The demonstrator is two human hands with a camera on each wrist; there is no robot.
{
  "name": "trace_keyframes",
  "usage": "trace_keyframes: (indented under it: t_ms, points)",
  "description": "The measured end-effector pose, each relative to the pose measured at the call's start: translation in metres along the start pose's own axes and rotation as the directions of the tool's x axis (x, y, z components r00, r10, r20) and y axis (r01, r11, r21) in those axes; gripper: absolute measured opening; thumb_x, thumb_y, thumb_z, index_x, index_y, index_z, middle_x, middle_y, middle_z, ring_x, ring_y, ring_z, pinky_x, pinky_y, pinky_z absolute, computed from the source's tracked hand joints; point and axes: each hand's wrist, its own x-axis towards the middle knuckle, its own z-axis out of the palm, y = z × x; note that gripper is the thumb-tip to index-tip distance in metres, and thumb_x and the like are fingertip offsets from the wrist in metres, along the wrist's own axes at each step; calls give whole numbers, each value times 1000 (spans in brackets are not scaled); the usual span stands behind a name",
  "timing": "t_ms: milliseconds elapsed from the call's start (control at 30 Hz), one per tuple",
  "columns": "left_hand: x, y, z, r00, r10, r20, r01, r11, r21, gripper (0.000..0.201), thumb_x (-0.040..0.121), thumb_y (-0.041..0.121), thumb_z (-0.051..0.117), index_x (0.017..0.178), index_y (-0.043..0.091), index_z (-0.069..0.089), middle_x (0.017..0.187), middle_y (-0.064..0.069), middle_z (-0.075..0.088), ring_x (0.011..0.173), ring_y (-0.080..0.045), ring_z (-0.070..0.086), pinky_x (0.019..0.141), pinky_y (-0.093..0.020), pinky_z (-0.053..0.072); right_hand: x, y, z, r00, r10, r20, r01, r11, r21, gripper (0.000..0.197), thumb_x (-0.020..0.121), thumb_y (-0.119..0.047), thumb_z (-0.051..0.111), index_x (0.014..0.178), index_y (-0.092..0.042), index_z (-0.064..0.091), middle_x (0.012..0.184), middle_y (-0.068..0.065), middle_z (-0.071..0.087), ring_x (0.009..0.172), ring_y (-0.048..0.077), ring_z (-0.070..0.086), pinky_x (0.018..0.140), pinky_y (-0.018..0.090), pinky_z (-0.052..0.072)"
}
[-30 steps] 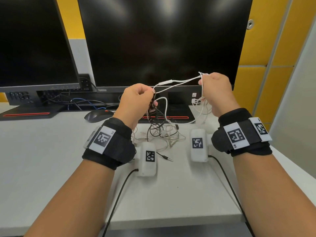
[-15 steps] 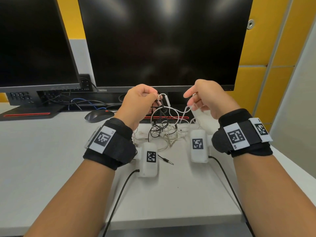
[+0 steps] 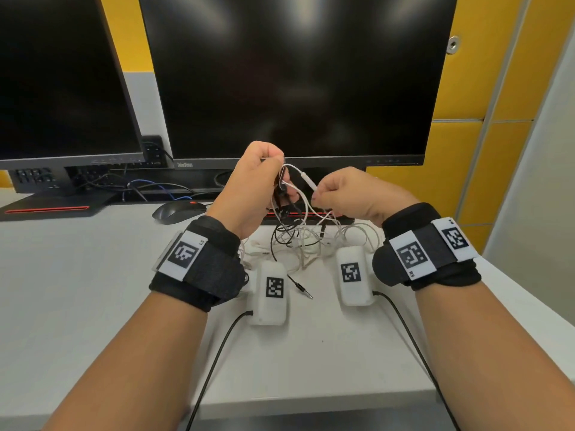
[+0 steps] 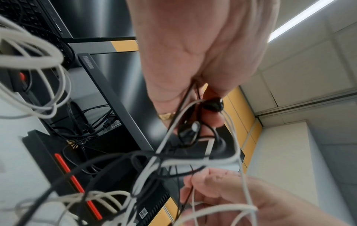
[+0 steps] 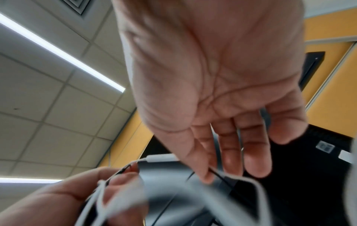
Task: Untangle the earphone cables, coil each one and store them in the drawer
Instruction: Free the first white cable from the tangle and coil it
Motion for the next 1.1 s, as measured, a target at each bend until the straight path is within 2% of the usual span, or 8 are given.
trace_keyframes:
  t_ms: [167, 300, 433, 533, 667, 733, 900, 1100]
  points:
    - [1, 3, 1, 983, -174, 64, 172, 985, 24, 33, 93, 23, 47, 60, 19, 50, 59, 1, 38, 50, -13, 36, 55, -29, 36, 8, 8, -4, 950, 32, -310, 51, 966, 255, 14, 93, -19, 59, 81, -22, 66, 85, 6, 70, 89, 21, 67, 87, 40, 55]
    - [-2, -3, 1, 975, -152, 159, 95, 943, 320, 27, 93, 43, 56, 100, 18, 65, 68, 6, 47, 55, -8, 44, 58, -25, 42, 6, 3, -8, 933, 24, -359, 139, 896, 422, 15, 98, -17, 50, 92, -21, 63, 70, 1, 64, 68, 12, 67, 70, 30, 57]
    - [-4, -6, 1, 976, -106, 189, 19, 910, 413, 28, 90, 47, 58, 101, 22, 68, 97, 3, 69, 91, -9, 64, 83, -27, 48, 2, -3, -2, 937, -95, -335, 220, 908, 358, 12, 97, -23, 56, 94, -25, 67, 66, 1, 58, 52, 6, 56, 55, 20, 54]
    - [-4, -4, 1, 985, -7, 175, -56, 934, 353, 17, 94, 35, 57, 92, 22, 67, 85, 6, 71, 93, -10, 68, 86, -28, 47, 4, -2, 0, 923, -140, -358, 266, 904, 333, 11, 95, -27, 59, 93, -26, 70, 69, 7, 60, 54, 13, 53, 52, 24, 50]
    - [0, -2, 0, 990, 142, 21, -143, 975, 171, 27, 101, 27, 44, 84, 20, 64, 59, 6, 58, 79, -15, 68, 88, -30, 50, 7, 3, -4, 906, -105, -409, 231, 934, 271, 15, 95, -29, 59, 97, -21, 72, 76, 4, 64, 62, 13, 57, 63, 27, 53]
    - [4, -3, -2, 978, 180, -102, -171, 981, 92, 31, 103, 27, 40, 84, 19, 63, 57, 5, 59, 76, -13, 67, 82, -25, 51, 8, 6, -5, 912, -80, -402, 194, 949, 249, 13, 95, -28, 58, 93, -22, 71, 75, -3, 62, 64, 8, 59, 68, 27, 55]
    - [7, -4, -6, 930, 193, -314, -212, 977, -24, 31, 104, 29, 38, 88, 16, 61, 57, 6, 60, 68, -9, 68, 66, -16, 52, 8, 11, -5, 951, -4, -309, 80, 969, 233, 18, 97, -22, 53, 92, -14, 69, 79, 2, 61, 72, 11, 59, 67, 24, 49]
    - [9, -1, -11, 910, 142, -389, -188, 979, -82, 30, 103, 30, 39, 89, 20, 63, 65, 6, 61, 64, -7, 64, 66, -22, 53, 16, 18, -10, 916, 173, -363, -71, 958, 278, 21, 96, -19, 51, 92, -7, 67, 77, 4, 57, 74, 21, 54, 66, 29, 44]
